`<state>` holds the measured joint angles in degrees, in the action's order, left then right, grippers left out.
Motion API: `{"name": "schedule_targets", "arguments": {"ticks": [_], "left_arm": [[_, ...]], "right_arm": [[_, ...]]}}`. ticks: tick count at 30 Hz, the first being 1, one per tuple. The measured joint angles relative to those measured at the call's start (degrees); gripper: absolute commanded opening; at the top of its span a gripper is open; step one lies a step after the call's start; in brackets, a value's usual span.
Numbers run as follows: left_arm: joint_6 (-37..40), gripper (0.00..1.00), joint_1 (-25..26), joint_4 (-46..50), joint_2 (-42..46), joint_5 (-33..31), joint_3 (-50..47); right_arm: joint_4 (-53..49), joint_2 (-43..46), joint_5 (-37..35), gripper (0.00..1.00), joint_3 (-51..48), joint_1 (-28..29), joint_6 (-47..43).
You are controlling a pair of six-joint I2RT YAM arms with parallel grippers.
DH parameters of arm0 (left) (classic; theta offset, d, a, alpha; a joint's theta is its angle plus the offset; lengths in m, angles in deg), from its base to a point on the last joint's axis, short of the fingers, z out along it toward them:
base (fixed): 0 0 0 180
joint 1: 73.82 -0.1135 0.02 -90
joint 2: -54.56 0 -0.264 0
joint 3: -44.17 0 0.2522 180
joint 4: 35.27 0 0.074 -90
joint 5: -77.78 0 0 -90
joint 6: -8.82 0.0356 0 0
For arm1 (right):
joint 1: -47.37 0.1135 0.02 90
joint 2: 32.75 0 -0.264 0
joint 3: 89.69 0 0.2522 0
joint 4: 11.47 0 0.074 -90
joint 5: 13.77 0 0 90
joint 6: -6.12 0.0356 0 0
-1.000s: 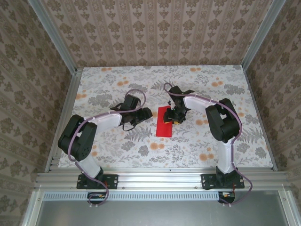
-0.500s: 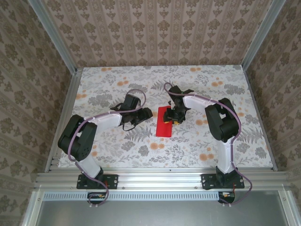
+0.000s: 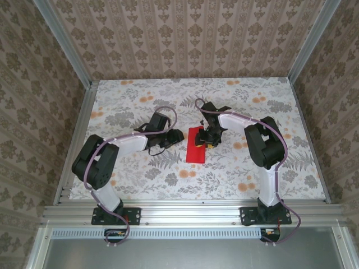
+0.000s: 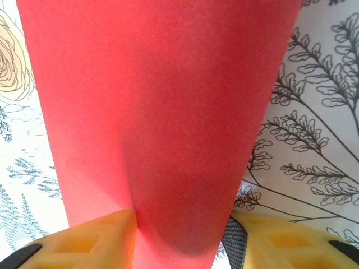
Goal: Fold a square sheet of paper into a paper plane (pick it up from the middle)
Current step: Hold the square sheet of paper at the center of the table.
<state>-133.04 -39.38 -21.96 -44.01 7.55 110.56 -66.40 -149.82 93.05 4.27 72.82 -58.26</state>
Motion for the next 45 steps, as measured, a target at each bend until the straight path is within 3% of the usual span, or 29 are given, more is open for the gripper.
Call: {"name": "schedule_targets", "arguments": {"ticks": [45], "left_arm": [[-1.5,0.10,3.3,-2.0,-12.0,6.3,6.6]], "right_arm": [[-1.0,-0.8,0.0,0.48,0.9,0.0,-0.4]]}}
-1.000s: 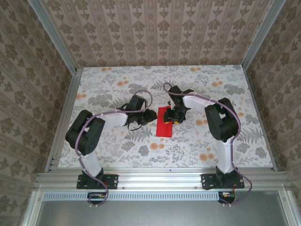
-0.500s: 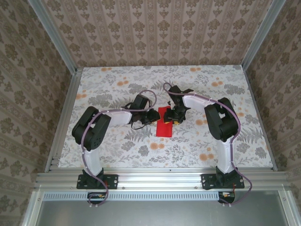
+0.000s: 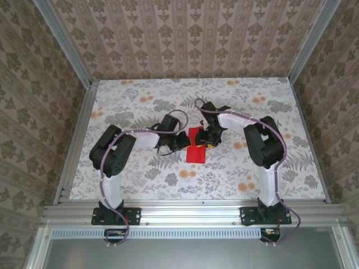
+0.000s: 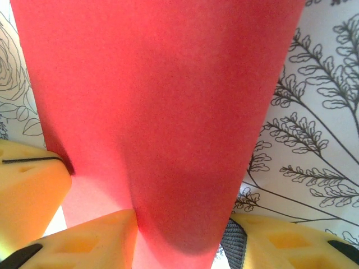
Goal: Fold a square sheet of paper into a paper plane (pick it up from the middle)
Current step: Hold the square sheet of paper at the center of the table, then first fold in half a square sheet of paper at the center of the table.
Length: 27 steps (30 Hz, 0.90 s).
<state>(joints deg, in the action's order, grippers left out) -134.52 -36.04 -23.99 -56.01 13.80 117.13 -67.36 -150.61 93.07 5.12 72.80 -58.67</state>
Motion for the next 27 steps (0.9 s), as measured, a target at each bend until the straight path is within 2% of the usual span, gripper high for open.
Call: {"name": "schedule_targets", "arguments": {"ticks": [7,11,14,16,21,24,27], "left_arm": [[0.8,0.05,0.2,4.7,-0.1,-0.9,2.0],[1.1,0.04,0.2,6.4,-0.3,-0.9,2.8],[1.2,0.03,0.2,7.0,-0.5,-0.9,3.2],[1.4,0.03,0.2,7.2,-0.7,-0.9,3.4],[1.9,0.03,0.3,8.4,-1.2,-0.8,4.6],[2.0,0.02,0.5,8.8,-1.4,-0.9,5.0],[2.1,0.02,0.5,8.9,-1.5,-0.9,5.1]], "right_arm": [[0.5,1.1,0.5,0.50,-0.3,0.0,0.5],[3.6,4.2,0.7,0.53,-3.6,-0.1,1.8],[5.6,8.2,0.7,0.52,-6.3,-0.7,2.7],[7.1,11.4,1.1,0.47,-7.8,-1.3,3.1],[11.8,14.4,5.2,0.27,-8.5,-2.1,3.4],[13.3,13.0,8.3,0.21,-8.6,-1.6,3.3],[14.5,10.8,10.8,0.20,-8.6,-1.3,3.4]]}}
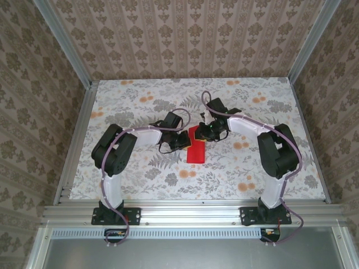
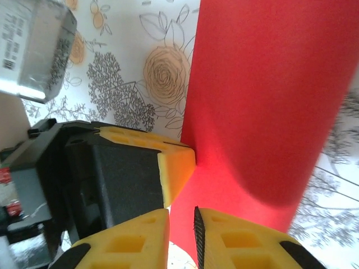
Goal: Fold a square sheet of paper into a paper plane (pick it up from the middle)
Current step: First fold in half a square sheet of paper at the center of the table.
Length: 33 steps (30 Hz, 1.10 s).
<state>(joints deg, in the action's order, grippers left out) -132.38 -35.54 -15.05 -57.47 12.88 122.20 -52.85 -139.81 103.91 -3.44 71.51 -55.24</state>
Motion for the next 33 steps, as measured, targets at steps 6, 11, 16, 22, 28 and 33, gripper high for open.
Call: {"name": "schedule_targets", "arguments": {"ticks": [6,11,16,22,28,33], "left_arm": [[0.0,0.02,0.0,0.7,-0.2,0.0,0.5],[0.4,0.02,0.0,1.9,-0.5,0.0,1.4],[0.9,0.02,0.0,2.5,-0.9,0.0,1.8],[0.9,0.02,0.0,3.0,-1.2,0.2,2.3],[1.1,0.02,0.0,3.2,-1.4,0.3,2.6],[1.1,0.01,0.0,3.2,-1.4,0.4,2.6]], "right_arm": [[0.7,-3.8,1.5,0.20,-0.5,-0.2,0.0],[2.0,-4.5,1.6,0.20,-3.3,-1.6,0.0],[3.3,-4.7,1.6,0.20,-4.9,-3.0,0.0],[3.5,-4.9,1.9,0.19,-4.9,-3.3,0.0],[5.4,-2.6,5.0,0.19,-7.7,-3.3,0.3],[6.7,-0.9,7.9,0.19,-10.4,-3.3,0.6]]}}
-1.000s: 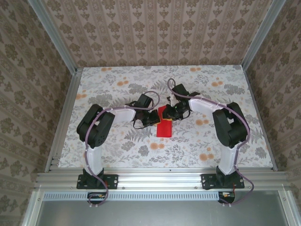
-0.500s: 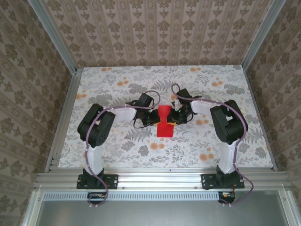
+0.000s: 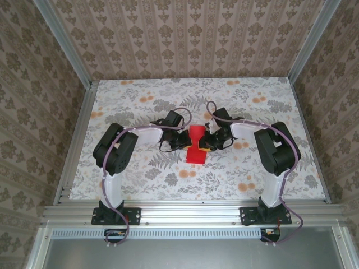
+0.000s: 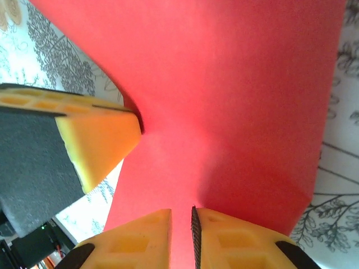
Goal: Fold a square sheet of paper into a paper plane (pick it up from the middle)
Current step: First fold in half a square sheet of paper at the center of the table.
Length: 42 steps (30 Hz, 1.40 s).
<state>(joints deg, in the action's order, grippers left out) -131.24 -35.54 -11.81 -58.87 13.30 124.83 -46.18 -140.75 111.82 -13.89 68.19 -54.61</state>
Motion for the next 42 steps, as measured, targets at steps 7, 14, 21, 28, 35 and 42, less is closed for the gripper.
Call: {"name": "schedule_targets", "arguments": {"ticks": [7,14,21,28,35,42], "left_arm": [[0.0,0.01,0.1,0.0,0.0,0.0,0.0],[0.0,0.01,0.1,0.0,0.0,-0.1,0.0],[0.0,0.01,0.3,0.0,-0.3,-0.2,0.5],[0.0,0.01,0.4,0.2,-0.5,-0.2,0.8],[0.0,0.01,0.4,0.3,-0.6,-0.2,0.9],[0.0,0.01,0.5,0.4,-0.6,-0.2,1.0]], "right_arm": [[0.2,0.1,-0.1,0.16,-2.5,0.0,0.4],[1.6,3.0,0.9,0.16,-5.2,0.0,0.5],[4.9,5.7,2.9,0.12,-12.3,0.4,1.5],[5.6,5.8,3.5,0.12,-12.9,0.4,2.2],[5.7,8.2,3.8,0.12,-13.6,0.4,2.2],[5.4,6.8,4.1,0.12,-14.8,0.2,1.1]]}}
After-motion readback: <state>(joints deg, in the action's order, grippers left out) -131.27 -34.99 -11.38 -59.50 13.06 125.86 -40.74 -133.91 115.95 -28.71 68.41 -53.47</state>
